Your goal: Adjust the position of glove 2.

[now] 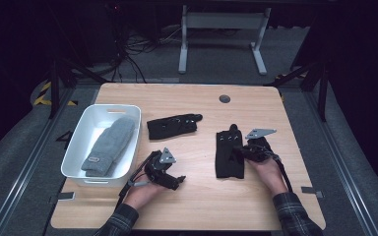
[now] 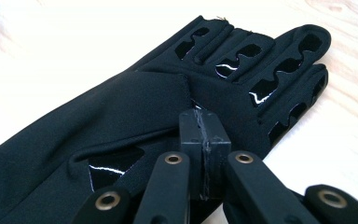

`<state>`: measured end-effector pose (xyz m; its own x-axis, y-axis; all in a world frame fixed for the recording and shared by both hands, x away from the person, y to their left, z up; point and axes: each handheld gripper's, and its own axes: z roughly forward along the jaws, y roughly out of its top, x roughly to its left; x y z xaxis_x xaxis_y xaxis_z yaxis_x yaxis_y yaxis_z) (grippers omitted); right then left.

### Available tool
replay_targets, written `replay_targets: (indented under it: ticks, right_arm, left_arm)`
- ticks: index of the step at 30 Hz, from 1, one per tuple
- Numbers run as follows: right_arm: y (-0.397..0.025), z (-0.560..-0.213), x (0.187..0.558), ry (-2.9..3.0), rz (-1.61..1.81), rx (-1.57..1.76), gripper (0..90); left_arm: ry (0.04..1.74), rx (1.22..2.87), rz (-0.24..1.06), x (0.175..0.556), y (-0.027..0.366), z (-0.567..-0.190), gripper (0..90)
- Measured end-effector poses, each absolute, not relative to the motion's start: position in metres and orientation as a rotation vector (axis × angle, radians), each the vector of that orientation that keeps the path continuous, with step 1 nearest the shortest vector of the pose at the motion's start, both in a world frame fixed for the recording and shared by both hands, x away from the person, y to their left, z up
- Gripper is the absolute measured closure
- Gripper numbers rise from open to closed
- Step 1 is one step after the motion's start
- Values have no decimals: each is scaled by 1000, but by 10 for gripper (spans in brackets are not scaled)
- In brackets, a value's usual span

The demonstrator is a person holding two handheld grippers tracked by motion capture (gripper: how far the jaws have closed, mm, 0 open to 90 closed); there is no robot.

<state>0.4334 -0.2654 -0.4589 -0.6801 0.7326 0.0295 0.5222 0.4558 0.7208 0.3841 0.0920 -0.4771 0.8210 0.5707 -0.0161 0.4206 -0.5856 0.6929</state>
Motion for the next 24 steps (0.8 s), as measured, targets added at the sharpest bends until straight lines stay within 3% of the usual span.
replay_targets:
  ticks: [3,24]
  right_arm:
    - [-271,-458,426,2427,1039,1082,900]
    - [-296,-455,358,2465,988,1094,900]
  left_arm:
    - [741,2286,269,385,91,-478,2]
    - [724,2289,262,385,93,-478,6]
